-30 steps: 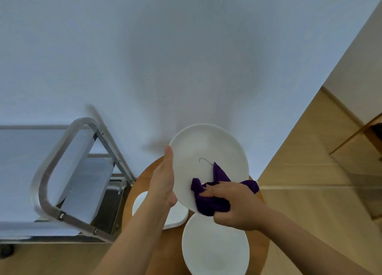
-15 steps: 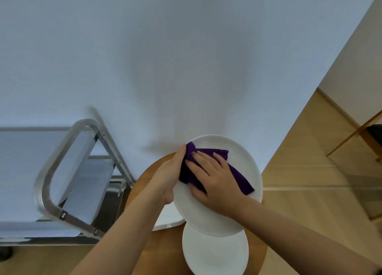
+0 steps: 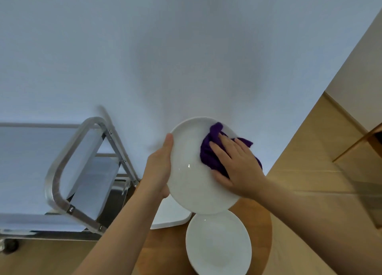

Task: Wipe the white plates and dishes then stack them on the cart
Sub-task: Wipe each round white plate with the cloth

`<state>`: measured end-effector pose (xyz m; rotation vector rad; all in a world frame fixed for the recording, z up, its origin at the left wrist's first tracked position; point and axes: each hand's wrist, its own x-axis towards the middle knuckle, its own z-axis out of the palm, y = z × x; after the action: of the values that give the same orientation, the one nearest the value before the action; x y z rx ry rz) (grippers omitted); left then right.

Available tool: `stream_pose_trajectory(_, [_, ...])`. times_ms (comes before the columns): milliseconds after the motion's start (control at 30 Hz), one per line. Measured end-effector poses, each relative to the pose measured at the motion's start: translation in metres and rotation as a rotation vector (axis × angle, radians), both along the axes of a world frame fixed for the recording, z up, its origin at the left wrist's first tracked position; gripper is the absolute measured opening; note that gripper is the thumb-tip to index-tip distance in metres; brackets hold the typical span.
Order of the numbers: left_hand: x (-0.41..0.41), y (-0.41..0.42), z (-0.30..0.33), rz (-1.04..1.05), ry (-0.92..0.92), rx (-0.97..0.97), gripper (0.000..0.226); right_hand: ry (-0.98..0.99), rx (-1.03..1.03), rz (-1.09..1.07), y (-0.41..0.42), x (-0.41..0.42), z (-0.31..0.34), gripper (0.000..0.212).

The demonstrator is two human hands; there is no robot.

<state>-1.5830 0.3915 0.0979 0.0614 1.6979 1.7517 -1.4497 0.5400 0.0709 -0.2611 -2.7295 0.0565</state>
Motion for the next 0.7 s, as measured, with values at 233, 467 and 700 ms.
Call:
stream_pose_trajectory(233, [0.013,0.020,-0.004,0.114,0.009,0.060,0.046,-0.024,-0.659,-0.135,-0.078,0.010,-0.018,0.087])
stream_pose_trajectory(467, [0.018,0.024,-0.003,0.082,-0.122,0.091,0.056,0.173,-0.404,-0.090,-0.098,-0.001,-0.019,0.091])
stream_pose_trajectory(700, [0.010,0.016,0.020,-0.192,-0.036,0.102,0.086,0.397,-0.847,-0.187,-0.073,0.005,0.015,0.064])
